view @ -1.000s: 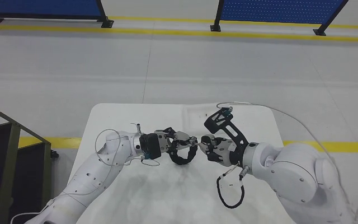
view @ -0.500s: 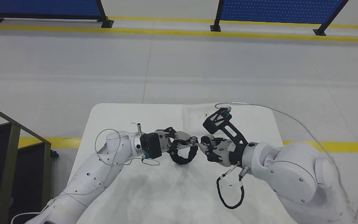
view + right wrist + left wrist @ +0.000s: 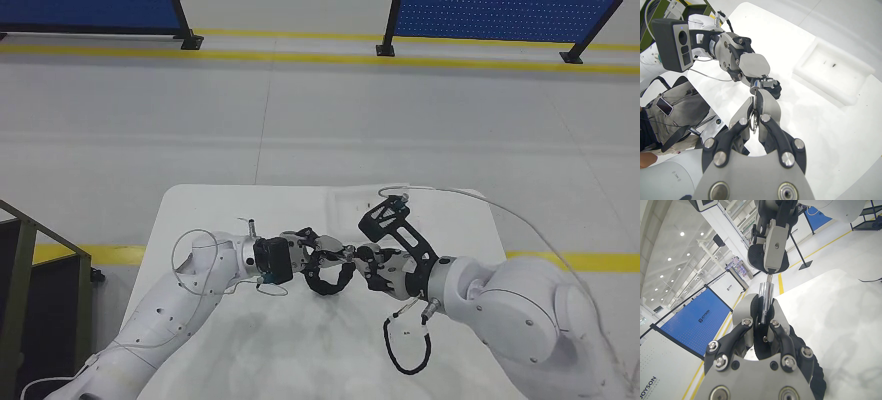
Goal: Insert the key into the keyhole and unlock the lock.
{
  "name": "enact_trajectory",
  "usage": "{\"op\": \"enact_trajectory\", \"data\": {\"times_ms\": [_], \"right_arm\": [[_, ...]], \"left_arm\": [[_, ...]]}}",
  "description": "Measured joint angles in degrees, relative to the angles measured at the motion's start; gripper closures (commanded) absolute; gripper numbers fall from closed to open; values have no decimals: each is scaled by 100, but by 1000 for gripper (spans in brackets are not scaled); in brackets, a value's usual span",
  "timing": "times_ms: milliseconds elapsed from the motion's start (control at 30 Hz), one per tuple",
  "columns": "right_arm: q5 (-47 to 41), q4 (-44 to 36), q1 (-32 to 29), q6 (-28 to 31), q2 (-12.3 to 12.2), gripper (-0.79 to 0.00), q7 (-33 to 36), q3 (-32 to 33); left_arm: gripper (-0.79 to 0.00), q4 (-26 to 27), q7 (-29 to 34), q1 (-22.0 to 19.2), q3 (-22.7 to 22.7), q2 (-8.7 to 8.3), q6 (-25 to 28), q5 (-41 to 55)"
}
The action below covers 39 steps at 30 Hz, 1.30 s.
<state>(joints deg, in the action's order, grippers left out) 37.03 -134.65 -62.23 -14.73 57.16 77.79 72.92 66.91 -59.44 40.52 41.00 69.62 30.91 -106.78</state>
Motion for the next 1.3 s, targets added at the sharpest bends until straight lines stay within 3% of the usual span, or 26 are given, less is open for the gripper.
{"op": "enact_trajectory", "data": {"times_ms": [1033,1067,1100,1133,1200,1300], "right_arm": [[490,0,122,-265,-2,0,-60,-436],[493,0,123,-290,1,-145,-79,-442],[488,0,122,-314,4,-357,-106,-445],[468,0,118,-341,7,-416,-140,-446],[426,0,111,-376,12,-616,-186,-432],[299,0,90,-421,19,-708,-290,-377]], "left_arm": [[0,-20,108,1,-66,67,408,160],[0,-33,114,5,-66,72,441,201],[0,-52,120,8,-64,77,477,248],[0,-80,133,9,-63,84,525,308],[0,-128,164,6,-61,95,589,394],[0,-215,242,-3,-61,120,700,550]]}}
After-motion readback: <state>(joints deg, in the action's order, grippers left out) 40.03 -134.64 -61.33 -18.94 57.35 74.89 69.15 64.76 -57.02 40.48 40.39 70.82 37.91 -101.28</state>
